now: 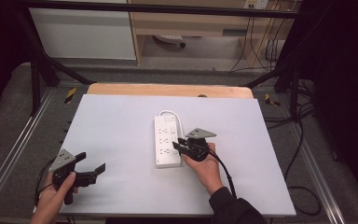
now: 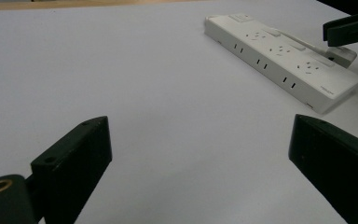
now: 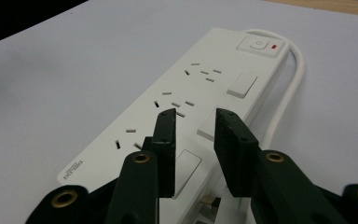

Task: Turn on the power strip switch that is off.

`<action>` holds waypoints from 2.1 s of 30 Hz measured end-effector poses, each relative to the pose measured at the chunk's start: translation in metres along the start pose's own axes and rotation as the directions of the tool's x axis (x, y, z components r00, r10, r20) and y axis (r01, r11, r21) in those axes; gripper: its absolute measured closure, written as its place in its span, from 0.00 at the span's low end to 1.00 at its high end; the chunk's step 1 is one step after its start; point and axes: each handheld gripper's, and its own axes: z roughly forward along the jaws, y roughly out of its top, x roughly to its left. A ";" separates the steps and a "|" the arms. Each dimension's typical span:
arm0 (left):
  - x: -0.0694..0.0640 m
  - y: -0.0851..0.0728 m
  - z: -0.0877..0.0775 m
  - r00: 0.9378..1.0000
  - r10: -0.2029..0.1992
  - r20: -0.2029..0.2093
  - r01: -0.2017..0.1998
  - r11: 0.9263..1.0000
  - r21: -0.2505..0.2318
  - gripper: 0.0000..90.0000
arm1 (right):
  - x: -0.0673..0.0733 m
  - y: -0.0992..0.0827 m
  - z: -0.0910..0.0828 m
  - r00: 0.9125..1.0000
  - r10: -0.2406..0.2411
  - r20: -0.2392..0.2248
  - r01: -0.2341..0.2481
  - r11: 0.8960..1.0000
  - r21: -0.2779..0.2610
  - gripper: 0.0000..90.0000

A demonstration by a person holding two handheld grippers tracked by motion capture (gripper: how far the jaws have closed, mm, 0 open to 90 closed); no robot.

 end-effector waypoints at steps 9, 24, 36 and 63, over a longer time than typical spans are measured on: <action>0.000 0.000 0.000 1.000 -0.001 0.002 0.001 1.000 0.001 0.07 | 0.000 0.001 -0.002 1.000 0.002 -0.003 -0.002 1.000 -0.003 0.70; 0.000 0.000 0.000 1.000 0.001 0.001 -0.001 1.000 0.002 0.07 | 0.001 0.008 -0.007 1.000 0.014 0.001 -0.014 1.000 0.007 0.43; -0.002 0.000 0.001 1.000 0.008 0.004 -0.008 1.000 0.008 0.07 | -0.001 0.015 -0.018 0.999 -0.010 0.048 0.010 1.000 0.009 0.13; -0.001 0.000 0.001 1.000 0.004 0.004 -0.004 1.000 0.005 0.07 | -0.033 0.023 -0.068 0.994 0.024 0.108 -0.009 0.991 -0.136 0.05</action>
